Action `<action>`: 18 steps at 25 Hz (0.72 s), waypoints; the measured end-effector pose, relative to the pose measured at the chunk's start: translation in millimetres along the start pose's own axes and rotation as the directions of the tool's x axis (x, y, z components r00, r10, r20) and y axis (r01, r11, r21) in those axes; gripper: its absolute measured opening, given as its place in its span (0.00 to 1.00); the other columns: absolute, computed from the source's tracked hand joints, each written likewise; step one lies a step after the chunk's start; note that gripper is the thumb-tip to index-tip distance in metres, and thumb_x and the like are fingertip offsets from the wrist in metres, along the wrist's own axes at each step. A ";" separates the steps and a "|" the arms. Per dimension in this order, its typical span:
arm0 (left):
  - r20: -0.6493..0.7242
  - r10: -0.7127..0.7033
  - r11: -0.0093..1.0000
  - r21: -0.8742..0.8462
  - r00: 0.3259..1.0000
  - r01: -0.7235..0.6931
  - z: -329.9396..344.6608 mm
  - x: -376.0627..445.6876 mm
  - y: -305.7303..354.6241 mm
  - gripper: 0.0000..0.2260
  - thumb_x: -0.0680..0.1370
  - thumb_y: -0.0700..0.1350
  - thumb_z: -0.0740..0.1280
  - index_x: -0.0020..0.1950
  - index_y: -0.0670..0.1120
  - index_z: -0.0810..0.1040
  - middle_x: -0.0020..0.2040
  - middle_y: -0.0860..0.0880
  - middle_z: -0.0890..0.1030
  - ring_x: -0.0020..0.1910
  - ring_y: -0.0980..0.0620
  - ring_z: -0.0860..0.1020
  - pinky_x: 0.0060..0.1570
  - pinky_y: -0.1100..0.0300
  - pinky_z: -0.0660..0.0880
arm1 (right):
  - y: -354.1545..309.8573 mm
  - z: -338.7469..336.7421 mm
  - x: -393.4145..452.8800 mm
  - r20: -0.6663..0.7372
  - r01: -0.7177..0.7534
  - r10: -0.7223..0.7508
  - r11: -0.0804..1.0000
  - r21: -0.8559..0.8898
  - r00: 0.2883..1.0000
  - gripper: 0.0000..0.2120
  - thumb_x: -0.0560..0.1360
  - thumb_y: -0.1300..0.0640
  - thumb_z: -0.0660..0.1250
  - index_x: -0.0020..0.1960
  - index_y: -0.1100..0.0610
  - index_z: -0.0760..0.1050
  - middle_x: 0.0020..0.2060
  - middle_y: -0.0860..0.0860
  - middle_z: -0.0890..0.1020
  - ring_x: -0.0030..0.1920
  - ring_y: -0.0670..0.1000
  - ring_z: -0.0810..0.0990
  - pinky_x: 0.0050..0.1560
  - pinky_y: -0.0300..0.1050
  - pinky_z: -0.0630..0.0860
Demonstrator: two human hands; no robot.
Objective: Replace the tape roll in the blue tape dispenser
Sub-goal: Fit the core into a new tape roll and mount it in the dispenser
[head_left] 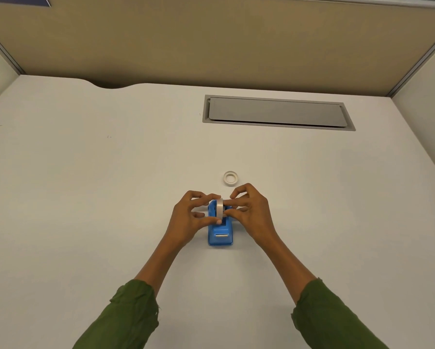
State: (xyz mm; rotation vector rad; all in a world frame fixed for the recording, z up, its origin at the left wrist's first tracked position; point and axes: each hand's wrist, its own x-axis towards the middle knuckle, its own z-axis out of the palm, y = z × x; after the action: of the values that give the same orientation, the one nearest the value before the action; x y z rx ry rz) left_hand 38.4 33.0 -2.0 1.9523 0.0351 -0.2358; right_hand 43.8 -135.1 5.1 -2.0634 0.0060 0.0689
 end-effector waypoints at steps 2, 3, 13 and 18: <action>-0.012 -0.008 1.000 -0.021 1.000 0.007 1.0 -0.8 -1.0 0.23 0.64 0.41 0.77 0.58 0.48 0.79 0.55 0.47 0.73 0.52 0.48 0.76 0.49 0.58 0.77 | -1.3 2.2 -2.2 -0.002 0.000 0.000 1.000 -0.001 1.000 0.11 0.67 0.66 0.74 0.49 0.62 0.82 0.43 0.49 0.76 0.42 0.50 0.77 0.41 0.28 0.75; -0.016 -0.012 0.999 -0.036 1.000 0.011 1.9 -2.2 -1.7 0.23 0.64 0.41 0.77 0.58 0.47 0.79 0.56 0.47 0.73 0.52 0.48 0.77 0.49 0.57 0.78 | -1.2 2.6 -4.7 0.004 0.017 -0.017 1.000 -0.009 1.000 0.11 0.68 0.66 0.73 0.50 0.62 0.82 0.43 0.50 0.76 0.42 0.49 0.77 0.40 0.25 0.73; -0.051 -0.037 0.990 -0.137 0.998 0.030 11.5 -6.8 -5.7 0.22 0.66 0.40 0.76 0.59 0.48 0.78 0.54 0.50 0.73 0.51 0.46 0.77 0.39 0.71 0.77 | 2.6 11.1 -15.7 -0.029 -0.021 0.021 0.999 0.030 0.999 0.08 0.75 0.63 0.66 0.51 0.65 0.79 0.38 0.47 0.75 0.40 0.50 0.76 0.36 0.26 0.72; 0.036 -0.002 0.998 -0.065 0.999 0.005 2.8 -2.1 -6.6 0.22 0.67 0.43 0.75 0.60 0.52 0.77 0.52 0.52 0.73 0.51 0.53 0.75 0.42 0.69 0.77 | 7.7 17.2 -29.2 -0.042 0.007 -0.006 1.000 0.019 0.999 0.17 0.75 0.62 0.67 0.63 0.57 0.74 0.41 0.51 0.75 0.41 0.49 0.76 0.42 0.34 0.75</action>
State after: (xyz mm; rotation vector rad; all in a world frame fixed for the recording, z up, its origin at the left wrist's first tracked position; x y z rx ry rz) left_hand 35.0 33.2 -8.7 1.8829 0.0223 -0.2690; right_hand 13.6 -124.4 -8.4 -2.0452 0.0256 0.0211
